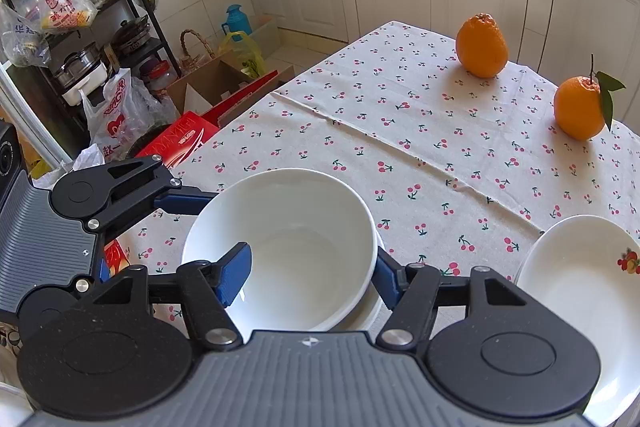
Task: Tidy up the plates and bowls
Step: 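Lower the bowl into the nested bowls and open the right tool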
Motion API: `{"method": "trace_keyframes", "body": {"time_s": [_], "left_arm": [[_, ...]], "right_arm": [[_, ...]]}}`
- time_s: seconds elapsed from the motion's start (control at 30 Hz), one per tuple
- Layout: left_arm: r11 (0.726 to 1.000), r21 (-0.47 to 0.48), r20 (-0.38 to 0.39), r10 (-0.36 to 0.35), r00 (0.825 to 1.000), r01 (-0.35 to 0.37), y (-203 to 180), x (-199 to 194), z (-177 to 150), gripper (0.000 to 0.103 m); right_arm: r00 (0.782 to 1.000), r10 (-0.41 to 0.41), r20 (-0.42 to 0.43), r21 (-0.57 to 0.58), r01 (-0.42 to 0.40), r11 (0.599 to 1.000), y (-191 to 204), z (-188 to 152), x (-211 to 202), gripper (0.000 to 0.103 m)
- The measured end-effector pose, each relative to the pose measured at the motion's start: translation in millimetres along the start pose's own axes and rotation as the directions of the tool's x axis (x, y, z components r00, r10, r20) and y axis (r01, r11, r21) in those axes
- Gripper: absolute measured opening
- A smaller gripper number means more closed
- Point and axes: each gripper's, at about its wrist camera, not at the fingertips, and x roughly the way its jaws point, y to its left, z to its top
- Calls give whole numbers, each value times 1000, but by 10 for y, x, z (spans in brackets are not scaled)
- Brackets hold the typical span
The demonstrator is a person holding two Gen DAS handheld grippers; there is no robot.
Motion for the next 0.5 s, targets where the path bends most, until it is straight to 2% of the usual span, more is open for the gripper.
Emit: {"method": "trace_keyframes", "body": {"time_s": [0.17,0.43,0.47,0.5], "left_arm": [[1000,-1,-3,-9,1000,9,9,10,-8,95],[1000,12,-24,-16,1000,16,15,23,-33,97],[1000,11,-24,-18,1000,19,21,18,-41,97],[1000,11,-18,-21,1000,21,25,5,-47,98]], "right_arm": [[1000,-3,0,-9,3,1000,2,-12,4,70],[1000,0,12,-26,0,1000,48,-39,1,80],[1000,1,15,-29,0,1000,54,-41,-4,84],[1000,-7,23,-34,8,999,56,-39,-7,91]]}}
